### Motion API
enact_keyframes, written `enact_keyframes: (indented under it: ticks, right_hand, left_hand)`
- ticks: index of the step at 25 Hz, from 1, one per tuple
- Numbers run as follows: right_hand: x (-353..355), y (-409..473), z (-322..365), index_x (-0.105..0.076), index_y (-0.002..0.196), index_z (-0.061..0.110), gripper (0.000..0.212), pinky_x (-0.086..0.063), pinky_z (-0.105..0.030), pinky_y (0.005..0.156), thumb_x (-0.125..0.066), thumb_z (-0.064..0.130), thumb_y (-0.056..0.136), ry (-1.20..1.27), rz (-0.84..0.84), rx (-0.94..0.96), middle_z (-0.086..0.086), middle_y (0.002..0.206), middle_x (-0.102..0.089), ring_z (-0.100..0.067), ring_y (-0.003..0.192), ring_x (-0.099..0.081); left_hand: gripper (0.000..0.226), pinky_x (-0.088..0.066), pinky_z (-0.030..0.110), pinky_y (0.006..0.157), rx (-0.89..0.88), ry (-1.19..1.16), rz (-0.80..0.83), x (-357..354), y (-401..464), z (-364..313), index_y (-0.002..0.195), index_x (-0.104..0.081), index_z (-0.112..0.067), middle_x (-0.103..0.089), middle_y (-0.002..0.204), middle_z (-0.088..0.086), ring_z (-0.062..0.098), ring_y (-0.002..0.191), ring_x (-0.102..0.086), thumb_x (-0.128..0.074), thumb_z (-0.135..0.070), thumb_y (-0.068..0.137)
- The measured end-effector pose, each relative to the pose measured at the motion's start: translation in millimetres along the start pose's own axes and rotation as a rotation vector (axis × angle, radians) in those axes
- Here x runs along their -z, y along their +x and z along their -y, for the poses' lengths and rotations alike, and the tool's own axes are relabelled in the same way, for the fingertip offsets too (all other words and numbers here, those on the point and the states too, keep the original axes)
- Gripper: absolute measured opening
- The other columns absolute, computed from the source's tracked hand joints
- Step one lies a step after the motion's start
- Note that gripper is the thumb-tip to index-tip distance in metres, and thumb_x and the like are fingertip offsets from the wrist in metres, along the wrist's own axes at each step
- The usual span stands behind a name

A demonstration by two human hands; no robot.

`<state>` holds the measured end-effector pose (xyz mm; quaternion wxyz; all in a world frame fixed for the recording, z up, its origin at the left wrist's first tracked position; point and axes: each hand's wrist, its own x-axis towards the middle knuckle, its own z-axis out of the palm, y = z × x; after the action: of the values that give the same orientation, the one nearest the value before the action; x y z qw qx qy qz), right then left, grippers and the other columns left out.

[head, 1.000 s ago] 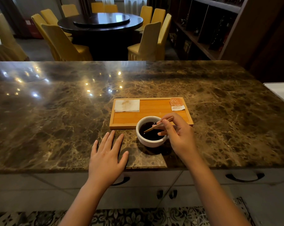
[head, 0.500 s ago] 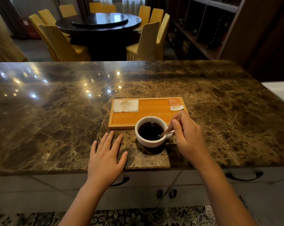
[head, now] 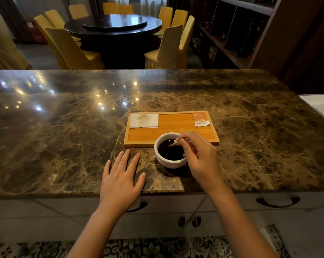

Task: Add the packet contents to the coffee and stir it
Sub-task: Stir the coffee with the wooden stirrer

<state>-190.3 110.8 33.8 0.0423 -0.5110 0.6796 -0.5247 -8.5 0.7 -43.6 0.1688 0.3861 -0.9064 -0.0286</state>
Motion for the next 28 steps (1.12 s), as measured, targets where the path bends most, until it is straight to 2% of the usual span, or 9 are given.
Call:
enact_keyframes:
  ticks: [3, 8, 13, 17, 19, 23, 25, 28]
  right_hand:
    - [6.3, -0.7, -1.4, -0.059, 0.096, 0.013, 0.010, -0.049, -0.018, 0.066, -0.050, 0.015, 0.092, -0.132, 0.009, 0.052, 0.000, 0.091, -0.062, -0.007, 0.083, -0.057]
    - [20.1, -5.9, -0.6, -0.054, 0.086, 0.015, 0.013, -0.041, -0.016, 0.052, -0.044, 0.015, 0.094, -0.129, -0.046, -0.036, 0.002, 0.074, -0.057, -0.007, 0.065, -0.053]
    - [21.9, -2.6, 5.2, -0.058, 0.086, 0.015, 0.008, -0.057, -0.025, 0.056, -0.052, 0.013, 0.091, 0.352, -0.059, -0.341, -0.007, 0.084, -0.069, -0.016, 0.075, -0.071]
    - [11.7, 4.8, 7.6, -0.059, 0.082, 0.010, 0.010, -0.057, -0.023, 0.054, -0.054, 0.012, 0.090, 0.446, -0.126, -0.353, -0.012, 0.083, -0.071, -0.020, 0.076, -0.072]
    - [5.9, 12.7, 4.2, -0.061, 0.080, 0.011, 0.013, -0.057, -0.023, 0.056, -0.054, 0.011, 0.091, 0.422, -0.121, -0.308, -0.012, 0.082, -0.070, -0.021, 0.077, -0.071]
    - [6.4, 22.2, -4.7, -0.063, 0.082, 0.011, 0.011, -0.058, -0.030, 0.065, -0.056, 0.014, 0.090, 0.196, -0.094, -0.203, -0.009, 0.083, -0.070, -0.017, 0.079, -0.068]
    - [15.6, 20.3, -5.8, -0.064, 0.082, 0.012, 0.012, -0.057, -0.036, 0.065, -0.056, 0.016, 0.090, 0.062, -0.084, -0.149, -0.006, 0.080, -0.069, -0.016, 0.077, -0.066]
    - [31.9, 16.0, -4.3, -0.062, 0.082, 0.012, 0.012, -0.058, -0.035, 0.063, -0.056, 0.019, 0.089, -0.057, -0.066, -0.124, 0.002, 0.076, -0.068, -0.009, 0.073, -0.065]
  left_hand:
    - [0.059, -0.020, 0.053, 0.106, 0.001, 0.001, 0.001, 0.4, 0.3, -0.3, 0.137, -0.041, -0.021, -0.036, 0.144, 0.011, 0.024, 0.134, -0.026, -0.029, -0.051, 0.088]
    - [0.059, -0.021, 0.053, 0.105, 0.002, 0.004, -0.002, 1.0, 0.2, -0.9, 0.137, -0.041, -0.021, -0.037, 0.144, 0.012, 0.024, 0.134, -0.026, -0.028, -0.051, 0.087]
    - [0.059, -0.021, 0.053, 0.105, 0.002, 0.005, 0.003, 0.7, 0.6, -0.6, 0.137, -0.041, -0.021, -0.037, 0.144, 0.012, 0.024, 0.133, -0.027, -0.028, -0.051, 0.088]
    - [0.059, -0.022, 0.054, 0.105, 0.003, 0.004, 0.002, 0.8, 0.9, -0.7, 0.137, -0.041, -0.021, -0.037, 0.144, 0.012, 0.025, 0.133, -0.027, -0.028, -0.051, 0.088]
    - [0.059, -0.021, 0.053, 0.105, 0.002, 0.007, 0.005, 0.7, 0.7, -0.4, 0.137, -0.041, -0.021, -0.037, 0.144, 0.012, 0.025, 0.133, -0.027, -0.028, -0.051, 0.088]
    - [0.059, -0.021, 0.053, 0.105, 0.000, 0.008, 0.004, 1.2, 0.2, -0.7, 0.137, -0.041, -0.021, -0.037, 0.144, 0.012, 0.025, 0.133, -0.027, -0.028, -0.051, 0.088]
    - [0.060, -0.020, 0.053, 0.105, 0.001, 0.010, 0.006, 1.2, 0.1, -1.0, 0.137, -0.041, -0.021, -0.037, 0.144, 0.012, 0.024, 0.134, -0.026, -0.027, -0.051, 0.088]
    - [0.060, -0.020, 0.053, 0.105, 0.001, 0.007, 0.007, 0.7, 0.4, -0.1, 0.137, -0.041, -0.021, -0.037, 0.144, 0.012, 0.024, 0.134, -0.026, -0.027, -0.051, 0.088]
